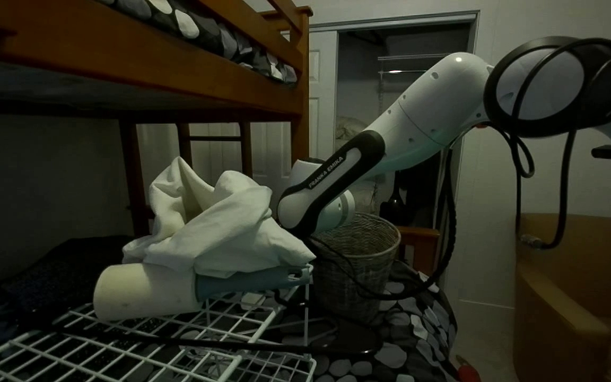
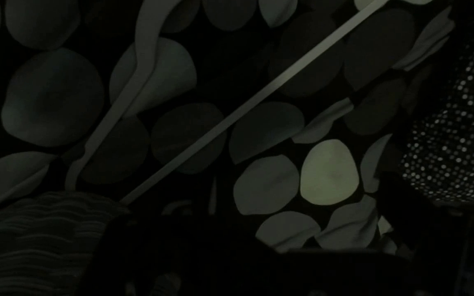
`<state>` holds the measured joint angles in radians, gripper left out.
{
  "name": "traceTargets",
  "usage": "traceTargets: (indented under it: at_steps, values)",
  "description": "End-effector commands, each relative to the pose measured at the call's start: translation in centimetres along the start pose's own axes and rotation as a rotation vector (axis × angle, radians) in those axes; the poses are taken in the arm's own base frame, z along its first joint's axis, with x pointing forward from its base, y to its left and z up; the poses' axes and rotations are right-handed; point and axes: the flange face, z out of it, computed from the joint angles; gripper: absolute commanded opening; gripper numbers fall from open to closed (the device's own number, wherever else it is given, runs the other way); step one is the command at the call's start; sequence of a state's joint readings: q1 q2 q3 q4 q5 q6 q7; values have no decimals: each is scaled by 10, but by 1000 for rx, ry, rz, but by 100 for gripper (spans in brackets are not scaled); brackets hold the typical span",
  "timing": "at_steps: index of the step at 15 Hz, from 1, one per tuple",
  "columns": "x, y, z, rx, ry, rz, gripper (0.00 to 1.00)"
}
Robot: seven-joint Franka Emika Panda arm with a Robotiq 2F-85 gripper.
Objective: Put the white coat hanger in the basket
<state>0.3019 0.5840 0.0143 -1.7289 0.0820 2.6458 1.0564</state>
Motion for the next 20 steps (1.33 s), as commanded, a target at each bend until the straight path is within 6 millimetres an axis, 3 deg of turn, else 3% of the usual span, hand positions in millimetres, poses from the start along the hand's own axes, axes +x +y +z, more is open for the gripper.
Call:
traceTargets:
  at_steps: [1, 4, 8, 11, 16, 20]
  values:
    - [18, -21, 16, -1, 9, 54, 100]
    - [35, -46, 17, -32, -5, 34, 100]
    - [36, -62, 30, -155, -128, -11, 100]
    - [31, -67, 53, -209, -199, -40, 100]
    - [24, -77, 97, -177, -223, 95, 100]
    - [14, -77, 120, -185, -246, 154, 100]
